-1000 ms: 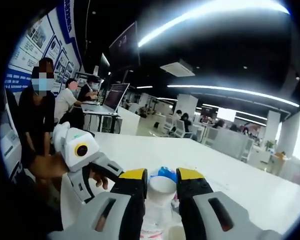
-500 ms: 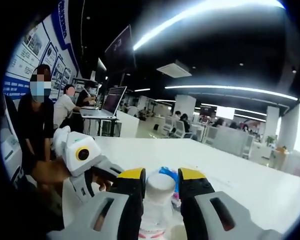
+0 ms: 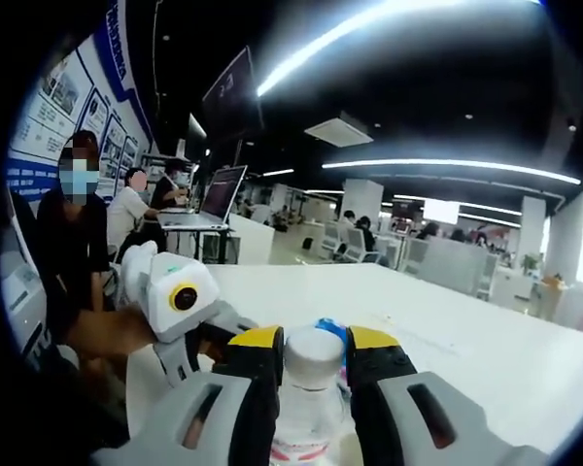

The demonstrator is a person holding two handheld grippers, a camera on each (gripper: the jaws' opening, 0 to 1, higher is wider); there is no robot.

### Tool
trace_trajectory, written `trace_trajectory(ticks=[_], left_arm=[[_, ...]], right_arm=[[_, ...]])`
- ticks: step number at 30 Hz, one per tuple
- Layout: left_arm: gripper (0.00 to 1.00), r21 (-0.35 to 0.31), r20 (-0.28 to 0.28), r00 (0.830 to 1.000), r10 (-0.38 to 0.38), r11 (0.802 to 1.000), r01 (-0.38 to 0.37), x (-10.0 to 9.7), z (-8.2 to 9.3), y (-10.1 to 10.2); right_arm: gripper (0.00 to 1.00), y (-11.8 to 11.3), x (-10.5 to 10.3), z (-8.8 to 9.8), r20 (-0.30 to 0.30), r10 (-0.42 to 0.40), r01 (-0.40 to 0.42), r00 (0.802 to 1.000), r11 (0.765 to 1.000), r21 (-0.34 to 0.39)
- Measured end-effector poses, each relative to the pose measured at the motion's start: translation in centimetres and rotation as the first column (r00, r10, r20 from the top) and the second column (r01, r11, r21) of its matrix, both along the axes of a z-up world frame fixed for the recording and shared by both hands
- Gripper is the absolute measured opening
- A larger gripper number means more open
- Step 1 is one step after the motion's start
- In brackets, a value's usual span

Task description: Arrange the tabletop items into an orderly group along one side of the table until the central work area is clear of visible clutter.

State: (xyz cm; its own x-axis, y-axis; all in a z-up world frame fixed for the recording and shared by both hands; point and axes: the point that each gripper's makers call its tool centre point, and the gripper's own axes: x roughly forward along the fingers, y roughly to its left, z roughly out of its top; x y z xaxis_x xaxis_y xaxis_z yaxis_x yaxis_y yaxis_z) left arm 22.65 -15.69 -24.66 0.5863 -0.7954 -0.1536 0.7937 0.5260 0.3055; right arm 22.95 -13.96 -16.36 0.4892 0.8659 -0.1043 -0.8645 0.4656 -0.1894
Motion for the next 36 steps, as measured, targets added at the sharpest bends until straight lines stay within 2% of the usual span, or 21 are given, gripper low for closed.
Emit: trace_trajectory(ticks=[7,10,12,18,20,24,27,32,36], left_arm=[[0.47,0.014,0.004,1.000,-0.006,1.000,0.006,-0.1,-0.3,-0.2],[0.44,0.016,0.005,1.000,-0.014,1.000,0.014,-0.4,-0.4,-0.4],[0.44,0.017,0.005,1.000,-0.009,1.000,0.009,-0.4,-0.5,-0.4],[0.44,0.021,0.008,1.000,0.001,1.000,-0.002,-0.4,-0.7,-0.3],[0.44,0.022,0.005,1.000,0.001,1.000,-0.001,-0.5,-0.8,-0.2],[0.44,0.022,0.000,1.000,-0.002,1.000,0.002,-0.7,-1.0,-0.1],[0.44,0.031,-0.010,1.000,-0.009,0.999,0.010,-1.0,-1.3,0.1],[0.44,0.029,-0.018,1.000,-0.013,1.000,0.013,-1.4,-1.3,0.7],[0.44,0.011,-0.040,0.999,-0.035,0.999,0.036,-2.0,-1.0,1.0]], right_arm=[[0.26,-0.1,0.0,0.0,-0.008,-0.007,0.007,1.000,1.000,0.013],[0.31,-0.3,0.5,-1.4,-0.011,-0.035,0.035,0.999,0.999,-0.036],[0.29,0.0,0.4,-1.3,-0.031,-0.019,0.019,0.999,1.000,0.008],[0.23,0.2,0.2,-1.3,-0.068,0.006,-0.003,0.998,0.999,0.044],[0.23,0.1,0.1,-1.3,-0.096,0.027,-0.020,0.995,0.997,0.073],[0.22,0.1,0.0,-1.2,-0.107,0.062,-0.051,0.992,0.994,0.101],[0.22,0.5,-0.6,-1.1,-0.119,0.125,-0.111,0.985,0.987,0.118],[0.22,0.9,-1.2,-1.1,-0.125,0.175,-0.160,0.977,0.980,0.119],[0.21,1.2,-1.8,-1.1,-0.122,0.240,-0.224,0.963,0.966,0.130]])
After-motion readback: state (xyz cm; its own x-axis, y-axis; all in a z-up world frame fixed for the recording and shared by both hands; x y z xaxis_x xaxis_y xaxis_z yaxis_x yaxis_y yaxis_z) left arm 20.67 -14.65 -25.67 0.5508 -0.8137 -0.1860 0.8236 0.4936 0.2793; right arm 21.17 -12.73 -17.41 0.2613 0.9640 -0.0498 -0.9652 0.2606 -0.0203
